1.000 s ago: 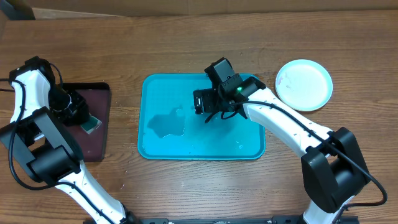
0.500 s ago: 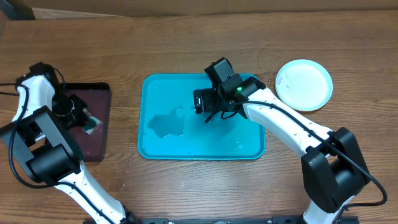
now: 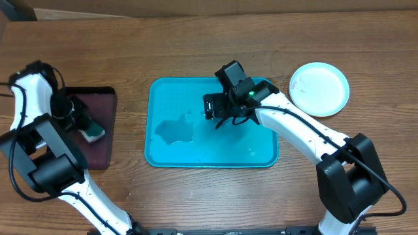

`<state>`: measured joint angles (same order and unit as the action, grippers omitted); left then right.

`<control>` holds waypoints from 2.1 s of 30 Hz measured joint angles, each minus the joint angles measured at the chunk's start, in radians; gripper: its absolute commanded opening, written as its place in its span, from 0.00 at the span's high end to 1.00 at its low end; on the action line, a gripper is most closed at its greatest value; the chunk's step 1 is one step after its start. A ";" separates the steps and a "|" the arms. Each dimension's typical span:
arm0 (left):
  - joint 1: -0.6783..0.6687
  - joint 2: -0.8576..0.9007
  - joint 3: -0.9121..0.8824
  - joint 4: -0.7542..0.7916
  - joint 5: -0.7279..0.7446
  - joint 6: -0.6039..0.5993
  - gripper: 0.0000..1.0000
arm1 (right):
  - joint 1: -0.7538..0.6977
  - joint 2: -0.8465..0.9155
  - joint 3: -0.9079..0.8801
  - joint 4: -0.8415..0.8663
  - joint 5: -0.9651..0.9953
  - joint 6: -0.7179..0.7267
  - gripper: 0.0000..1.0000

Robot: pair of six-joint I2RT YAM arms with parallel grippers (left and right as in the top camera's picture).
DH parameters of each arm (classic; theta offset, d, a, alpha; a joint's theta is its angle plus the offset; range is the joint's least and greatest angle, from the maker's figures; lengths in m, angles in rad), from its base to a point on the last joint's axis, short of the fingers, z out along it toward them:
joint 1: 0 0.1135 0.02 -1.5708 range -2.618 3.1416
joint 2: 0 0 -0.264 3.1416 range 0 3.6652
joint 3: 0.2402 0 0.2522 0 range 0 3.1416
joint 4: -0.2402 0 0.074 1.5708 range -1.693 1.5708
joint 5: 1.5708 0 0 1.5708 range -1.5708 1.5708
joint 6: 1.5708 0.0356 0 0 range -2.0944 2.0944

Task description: Clean dirty plates on tray and stack at the side

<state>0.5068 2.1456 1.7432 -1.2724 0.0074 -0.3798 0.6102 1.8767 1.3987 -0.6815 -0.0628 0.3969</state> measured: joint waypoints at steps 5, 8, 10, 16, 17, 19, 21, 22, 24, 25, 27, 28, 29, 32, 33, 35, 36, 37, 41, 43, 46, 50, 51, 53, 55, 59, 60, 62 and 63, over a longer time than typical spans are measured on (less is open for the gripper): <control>-0.003 0.000 0.049 -0.030 0.085 0.003 0.61 | 0.000 0.000 0.000 0.008 0.000 -0.001 0.00; -0.011 0.000 0.030 -0.006 0.105 0.014 0.64 | 0.000 0.000 0.000 0.005 0.000 -0.001 0.00; -0.016 0.000 0.002 0.019 0.110 0.017 0.69 | 0.000 0.000 0.000 0.005 0.000 -0.001 0.00; -0.023 0.000 -0.153 0.123 0.093 0.020 0.82 | 0.000 0.000 0.000 0.002 0.000 0.000 0.00; -0.023 0.000 -0.176 0.143 0.087 0.019 0.85 | 0.000 0.000 0.000 0.002 0.000 0.000 0.00; -0.023 -0.007 -0.208 0.182 0.073 0.014 0.89 | 0.000 0.000 0.000 0.002 0.000 0.000 0.00; -0.023 -0.029 -0.245 0.221 0.063 0.013 0.94 | 0.000 0.000 0.000 0.003 0.000 0.000 0.00; -0.023 -0.039 -0.258 0.234 0.057 0.013 0.96 | 0.000 0.000 0.000 0.002 0.000 0.000 0.00; -0.023 -0.047 -0.268 0.244 0.054 0.013 0.96 | 0.000 0.000 0.000 0.001 0.000 -0.001 0.00; -0.023 -0.047 -0.267 0.241 0.053 0.013 0.96 | 0.000 0.000 0.000 0.000 0.000 0.000 0.00; -0.023 -0.046 -0.257 0.224 0.052 0.013 0.96 | 0.000 0.000 0.000 0.000 0.000 0.000 0.00; -0.023 -0.040 -0.243 0.206 0.051 0.013 0.96 | 0.000 0.000 0.000 0.000 0.000 0.000 0.00; -0.023 -0.032 -0.223 0.182 0.050 0.013 0.95 | 0.000 0.000 0.000 0.000 0.000 -0.001 0.00; -0.023 -0.004 -0.147 0.112 0.040 0.014 0.90 | 0.000 0.000 0.000 0.000 0.000 0.000 0.00; -0.023 0.002 -0.116 0.094 0.034 0.013 0.85 | 0.000 0.000 0.000 0.000 0.000 -0.001 0.00; -0.023 0.006 -0.060 0.086 0.024 0.015 0.79 | 0.000 0.000 0.000 0.000 0.000 0.000 0.00; -0.023 0.006 -0.035 0.090 0.021 0.016 0.76 | 0.000 0.000 0.000 0.001 0.000 0.000 0.00; -0.023 0.006 -0.009 0.096 0.018 0.019 0.71 | 0.000 0.000 0.000 0.001 0.000 0.000 0.00; -0.023 0.006 0.003 0.124 0.006 0.025 0.63 | 0.000 0.000 0.000 0.002 0.000 0.000 0.00; -0.023 0.006 -0.010 0.145 0.003 0.025 0.62 | 0.000 0.000 0.000 0.002 0.000 0.000 0.00; -0.023 0.006 -0.054 0.192 -0.002 0.025 0.73 | 0.000 0.000 0.000 0.001 0.000 0.000 0.00; -0.023 0.006 -0.146 0.274 -0.010 0.031 0.90 | 0.000 0.000 0.000 0.001 0.000 0.000 0.00; -0.023 0.004 -0.166 0.296 -0.017 0.037 0.91 | 0.000 0.000 0.000 0.002 0.000 0.000 0.00; -0.023 -0.008 -0.196 0.332 -0.023 0.039 0.86 | 0.000 0.000 0.000 0.002 0.000 0.000 0.00; -0.023 -0.023 -0.219 0.354 -0.023 0.040 0.82 | 0.000 0.000 0.000 0.001 0.000 0.000 0.00; -0.023 -0.025 -0.214 0.336 -0.016 0.043 0.63 | 0.000 0.000 0.000 0.000 0.000 0.000 0.00; -0.023 -0.023 -0.201 0.307 -0.011 0.045 0.48 | 0.000 0.000 0.000 -0.002 0.000 0.000 0.00; -0.023 -0.015 -0.166 0.239 -0.003 0.043 0.11 | 0.000 0.000 0.000 -0.002 0.000 0.000 0.00; -0.023 -0.009 -0.143 0.207 -0.001 0.043 0.07 | 0.000 0.000 0.000 -0.002 0.000 -0.001 0.00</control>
<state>0.4839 2.1365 1.6001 -1.0653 0.0063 -0.3367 0.6102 1.8767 1.3987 -0.6838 -0.0624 0.3962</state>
